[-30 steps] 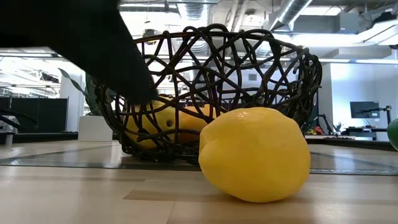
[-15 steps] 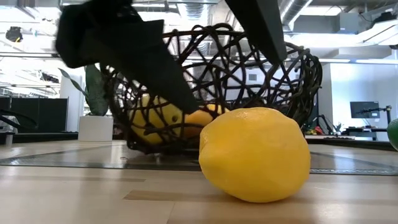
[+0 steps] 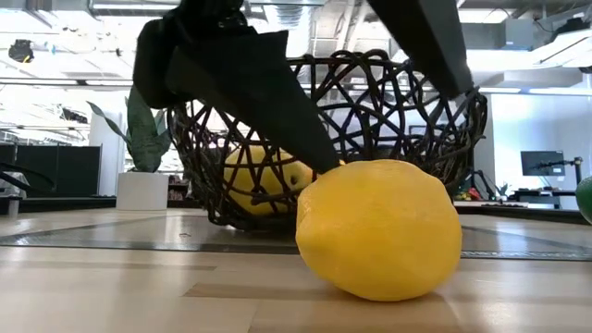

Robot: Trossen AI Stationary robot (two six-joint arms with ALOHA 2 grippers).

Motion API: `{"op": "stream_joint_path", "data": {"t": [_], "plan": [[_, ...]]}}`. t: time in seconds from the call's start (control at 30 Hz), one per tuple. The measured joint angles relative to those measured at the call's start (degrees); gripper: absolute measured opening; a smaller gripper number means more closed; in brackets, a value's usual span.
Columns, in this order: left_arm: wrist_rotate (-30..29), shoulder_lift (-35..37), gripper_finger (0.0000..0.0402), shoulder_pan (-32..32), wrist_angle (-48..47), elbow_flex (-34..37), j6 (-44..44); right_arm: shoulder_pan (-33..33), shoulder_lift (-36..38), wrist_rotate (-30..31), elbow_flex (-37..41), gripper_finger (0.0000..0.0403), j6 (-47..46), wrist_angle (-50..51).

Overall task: Build produce basket
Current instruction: Put the right lemon into the basket

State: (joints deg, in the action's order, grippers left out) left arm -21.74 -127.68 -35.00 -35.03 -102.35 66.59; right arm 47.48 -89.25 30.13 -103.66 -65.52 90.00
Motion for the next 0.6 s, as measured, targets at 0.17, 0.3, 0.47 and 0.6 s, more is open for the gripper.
{"op": "stream_joint_path", "data": {"t": [0.17,0.3,0.47,0.6], "plan": [[0.83,0.00,0.0255,-0.64,-0.24,0.00,-0.39,0.00,0.00,0.00,0.00,0.0285,-0.02,0.02],[2.78,-0.96,0.0255,-0.99,0.79,-0.11,-0.35,0.00,0.00,0.00,0.00,0.0285,0.00,0.00],[6.50,-5.24,0.0255,-1.01,3.76,-0.11,-0.26,0.00,-0.02,-0.02,0.00,0.0285,-0.02,0.02],[6.77,-7.07,0.0255,-0.69,4.88,-2.51,-0.19,0.00,-0.02,-0.02,0.00,0.0285,0.00,0.02]]}}
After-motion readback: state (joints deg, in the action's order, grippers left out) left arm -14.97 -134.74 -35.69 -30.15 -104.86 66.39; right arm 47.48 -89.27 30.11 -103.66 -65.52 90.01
